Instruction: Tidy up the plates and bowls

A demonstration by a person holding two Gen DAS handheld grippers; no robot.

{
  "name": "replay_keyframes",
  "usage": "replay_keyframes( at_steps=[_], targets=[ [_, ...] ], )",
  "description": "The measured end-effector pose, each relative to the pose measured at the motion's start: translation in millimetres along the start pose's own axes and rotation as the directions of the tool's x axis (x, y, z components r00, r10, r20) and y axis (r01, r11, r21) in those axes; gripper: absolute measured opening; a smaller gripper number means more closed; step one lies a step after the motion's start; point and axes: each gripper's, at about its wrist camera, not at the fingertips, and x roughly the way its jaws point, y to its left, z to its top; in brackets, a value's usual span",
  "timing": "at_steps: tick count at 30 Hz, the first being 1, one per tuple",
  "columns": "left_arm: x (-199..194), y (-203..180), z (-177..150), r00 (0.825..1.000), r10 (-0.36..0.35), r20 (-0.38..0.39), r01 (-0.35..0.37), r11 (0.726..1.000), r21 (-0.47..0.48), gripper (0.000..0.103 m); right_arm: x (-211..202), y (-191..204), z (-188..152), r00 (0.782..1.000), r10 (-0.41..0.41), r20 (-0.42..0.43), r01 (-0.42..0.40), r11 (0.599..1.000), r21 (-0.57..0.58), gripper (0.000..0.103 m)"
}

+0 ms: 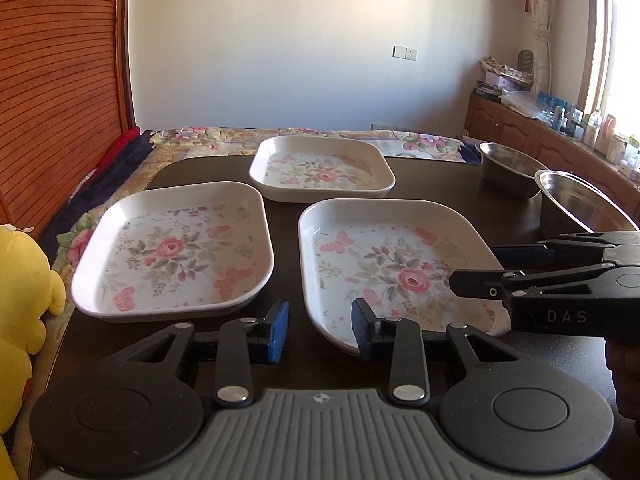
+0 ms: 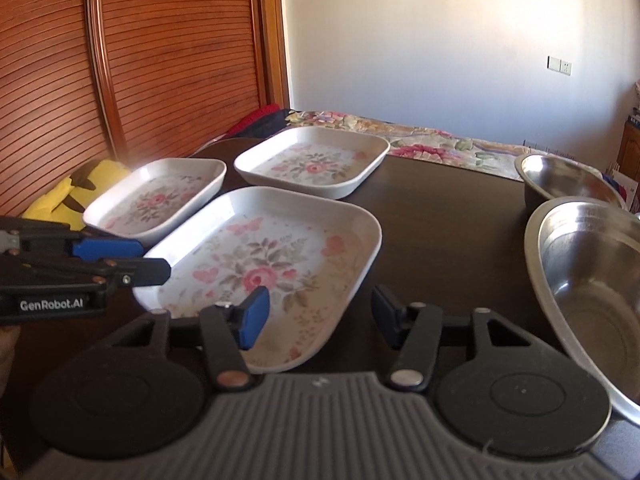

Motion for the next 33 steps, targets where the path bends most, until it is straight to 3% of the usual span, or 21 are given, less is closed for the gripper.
replay_keyframes(
  at_steps=[5, 12, 29, 33],
  targets=[
    [3, -1, 3, 1.0, 0.003, 0.004, -0.003, 1.0, 0.003, 0.029, 3, -3, 2, 1.0, 0.004, 0.001, -0.004, 1.0, 0.008, 0.053],
    [10, -1, 7, 1.0, -0.002, 0.0, 0.002, 1.0, -0.009, 0.024, 8, -9, 4, 1.0, 0.005, -0.006, -0.005, 0.999, 0.031, 0.04],
    [9, -4, 3, 1.0, -0.013, -0.022, 0.012, 1.0, -0.008, 0.016, 7, -12, 1, 1.0, 0.001, 0.003, -0.001, 0.999, 0.053, 0.038],
    [2, -7, 1, 1.0, -0.016, -0.019, 0.016, 1.0, -0.009, 0.016, 5, -16, 0, 1.0, -0.001, 0.005, 0.001, 0.998, 0.068, 0.027]
  ],
)
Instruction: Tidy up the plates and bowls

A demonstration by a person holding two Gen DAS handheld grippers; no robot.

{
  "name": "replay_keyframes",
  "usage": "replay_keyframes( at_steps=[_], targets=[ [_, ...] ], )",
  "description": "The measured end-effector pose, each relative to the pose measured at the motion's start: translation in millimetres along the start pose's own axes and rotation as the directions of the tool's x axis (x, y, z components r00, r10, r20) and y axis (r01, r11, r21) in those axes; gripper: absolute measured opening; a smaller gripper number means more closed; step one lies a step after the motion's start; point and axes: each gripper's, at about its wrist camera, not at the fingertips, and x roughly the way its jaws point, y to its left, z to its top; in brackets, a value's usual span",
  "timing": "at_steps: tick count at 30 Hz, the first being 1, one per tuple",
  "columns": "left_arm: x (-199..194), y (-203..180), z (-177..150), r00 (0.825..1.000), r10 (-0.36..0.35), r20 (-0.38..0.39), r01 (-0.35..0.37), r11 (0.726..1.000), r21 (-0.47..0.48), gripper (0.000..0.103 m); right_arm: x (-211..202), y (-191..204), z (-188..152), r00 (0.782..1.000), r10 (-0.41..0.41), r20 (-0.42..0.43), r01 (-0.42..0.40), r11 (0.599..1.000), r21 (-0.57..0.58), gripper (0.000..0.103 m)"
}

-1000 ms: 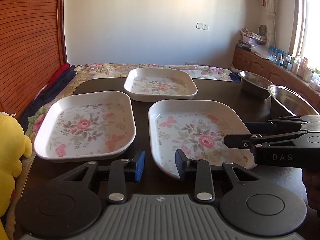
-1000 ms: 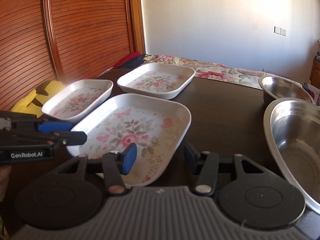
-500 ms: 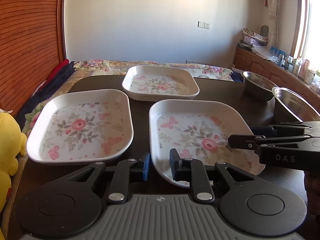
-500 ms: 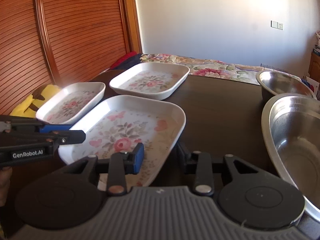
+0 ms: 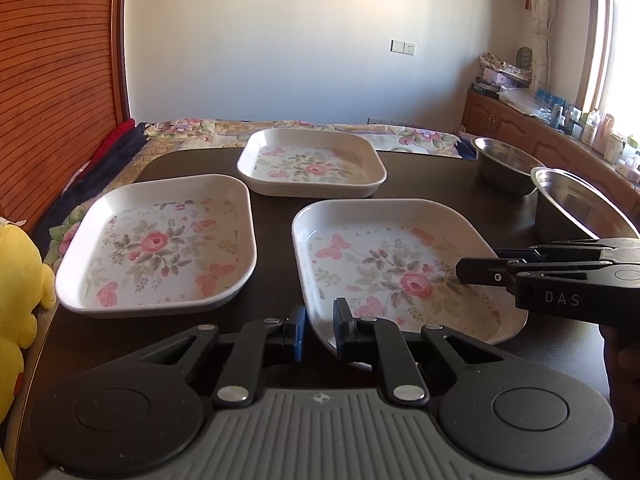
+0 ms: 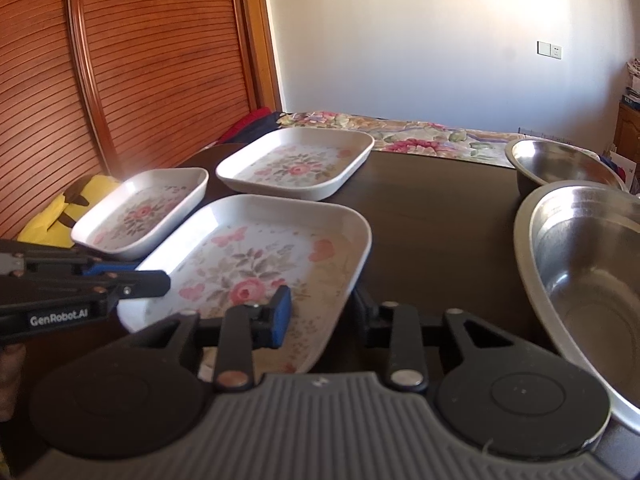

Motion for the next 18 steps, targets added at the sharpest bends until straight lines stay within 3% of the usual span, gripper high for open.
replay_keyframes(
  at_steps=[18],
  targets=[
    [-43, -17, -23, 1.0, -0.019, 0.013, 0.019, 1.0, 0.001, 0.016, -38, -2, -16, 0.999, 0.025, 0.032, -0.027, 0.999, 0.04, 0.025]
  ],
)
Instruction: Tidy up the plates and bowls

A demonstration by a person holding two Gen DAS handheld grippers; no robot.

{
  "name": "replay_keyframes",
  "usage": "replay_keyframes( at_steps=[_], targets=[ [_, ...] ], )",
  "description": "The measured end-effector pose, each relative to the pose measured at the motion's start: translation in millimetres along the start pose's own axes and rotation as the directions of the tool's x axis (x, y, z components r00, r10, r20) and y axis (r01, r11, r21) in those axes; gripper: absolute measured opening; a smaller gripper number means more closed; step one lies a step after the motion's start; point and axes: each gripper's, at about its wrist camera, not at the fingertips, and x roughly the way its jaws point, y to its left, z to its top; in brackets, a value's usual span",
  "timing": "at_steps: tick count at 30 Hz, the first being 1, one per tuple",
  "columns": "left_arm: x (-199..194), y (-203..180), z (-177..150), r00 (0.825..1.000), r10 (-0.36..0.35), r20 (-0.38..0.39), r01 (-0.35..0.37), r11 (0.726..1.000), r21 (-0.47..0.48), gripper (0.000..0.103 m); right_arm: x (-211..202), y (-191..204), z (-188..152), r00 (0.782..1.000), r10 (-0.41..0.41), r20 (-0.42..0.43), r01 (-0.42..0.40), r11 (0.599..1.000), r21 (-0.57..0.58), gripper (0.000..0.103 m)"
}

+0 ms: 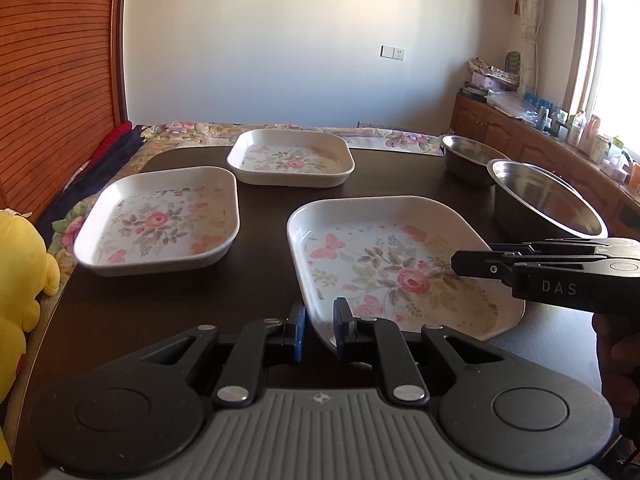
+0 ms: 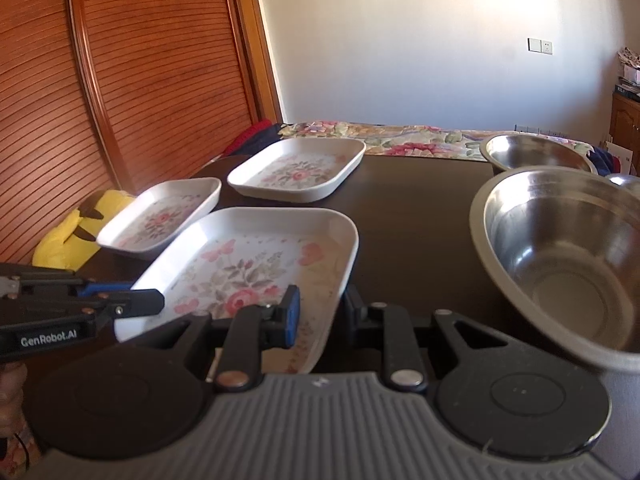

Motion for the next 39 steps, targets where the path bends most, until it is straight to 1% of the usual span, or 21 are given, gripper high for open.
replay_keyframes(
  at_steps=[7, 21, 30, 39],
  targets=[
    [-15, 2, -9, 1.0, 0.01, 0.005, -0.01, 1.0, 0.015, 0.016, -11, 9, -11, 1.0, 0.009, 0.003, -0.009, 1.0, 0.001, 0.025],
    [-31, 13, -28, 0.999, 0.031, -0.016, -0.031, 1.0, -0.001, 0.016, -22, 27, -27, 0.999, 0.049, -0.007, -0.049, 0.999, -0.004, 0.025],
    [-30, 16, -34, 0.999, 0.036, -0.03, -0.036, 0.999, -0.002, 0.016, -26, 32, -32, 0.997, 0.07, -0.018, -0.07, 0.997, -0.008, 0.026],
    [-28, 17, -35, 0.999, 0.039, -0.031, -0.04, 0.999, -0.009, 0.016, -26, 36, -37, 0.997, 0.069, -0.027, -0.069, 0.998, -0.004, 0.026]
  ],
)
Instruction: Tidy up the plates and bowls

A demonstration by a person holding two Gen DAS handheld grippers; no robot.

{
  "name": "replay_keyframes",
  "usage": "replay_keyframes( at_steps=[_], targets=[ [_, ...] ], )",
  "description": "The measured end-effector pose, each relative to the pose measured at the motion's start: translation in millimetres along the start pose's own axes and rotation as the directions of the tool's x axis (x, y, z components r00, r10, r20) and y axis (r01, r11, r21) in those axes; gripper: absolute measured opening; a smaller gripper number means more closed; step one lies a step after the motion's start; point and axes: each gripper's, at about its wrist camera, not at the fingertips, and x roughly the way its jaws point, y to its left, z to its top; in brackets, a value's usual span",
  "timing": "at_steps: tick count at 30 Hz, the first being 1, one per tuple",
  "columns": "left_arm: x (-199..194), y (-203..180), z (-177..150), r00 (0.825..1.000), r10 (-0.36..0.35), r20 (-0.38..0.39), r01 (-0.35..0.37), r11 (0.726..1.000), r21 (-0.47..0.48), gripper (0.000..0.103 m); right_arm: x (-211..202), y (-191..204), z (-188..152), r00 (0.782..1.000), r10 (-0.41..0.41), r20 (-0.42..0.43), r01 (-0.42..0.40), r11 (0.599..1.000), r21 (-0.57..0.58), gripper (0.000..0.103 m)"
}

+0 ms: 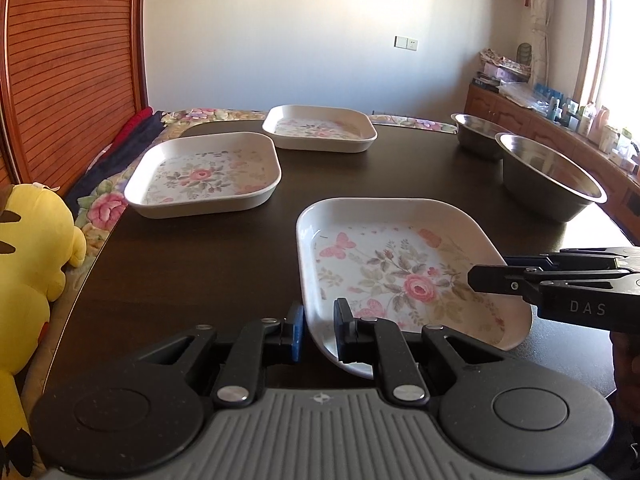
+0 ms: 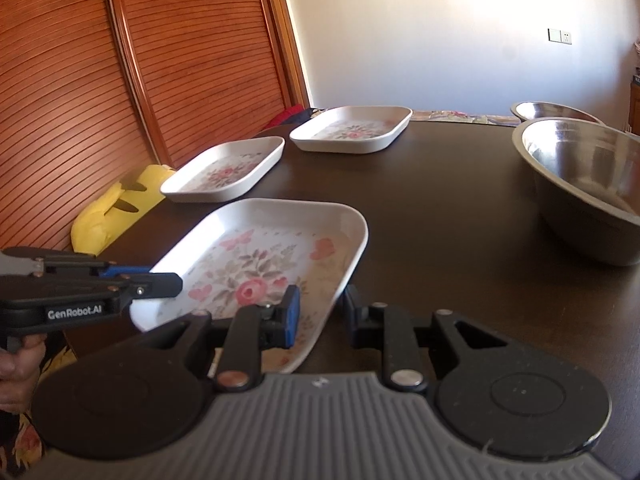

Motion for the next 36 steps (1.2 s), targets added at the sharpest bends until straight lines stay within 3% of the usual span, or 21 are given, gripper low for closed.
replay_keyframes(
  at_steps=[8, 20, 25, 27, 28, 36],
  targets=[
    [-1, 2, 0, 1.0, 0.004, 0.012, -0.003, 1.0, -0.01, 0.016, 1, -1, 0, 1.0, 0.0, 0.003, 0.0, 1.0, 0.005, 0.026],
    [-14, 22, 24, 0.995, 0.022, 0.098, -0.019, 0.999, -0.038, 0.046, -16, -10, 19, 0.995, -0.047, 0.085, 0.049, 0.999, -0.022, 0.028],
    [-8, 47, 42, 0.99, 0.06, 0.124, -0.053, 0.997, -0.057, 0.056, -10, -3, 45, 0.994, -0.034, 0.107, 0.045, 0.994, -0.102, 0.037],
    [-3, 60, 48, 0.989, 0.079, 0.129, -0.07, 0.995, -0.069, 0.056, -4, 3, 55, 0.994, -0.022, 0.108, 0.036, 0.99, -0.136, 0.049],
    [-1, 66, 51, 0.987, 0.089, 0.131, -0.08, 0.994, -0.073, 0.056, 1, 7, 60, 0.994, -0.014, 0.105, 0.03, 0.988, -0.154, 0.051],
    [25, 113, 71, 0.982, 0.138, 0.126, -0.127, 0.988, -0.088, 0.056, 47, 34, 88, 0.999, 0.048, 0.025, -0.041, 0.975, -0.22, 0.051]
  ],
)
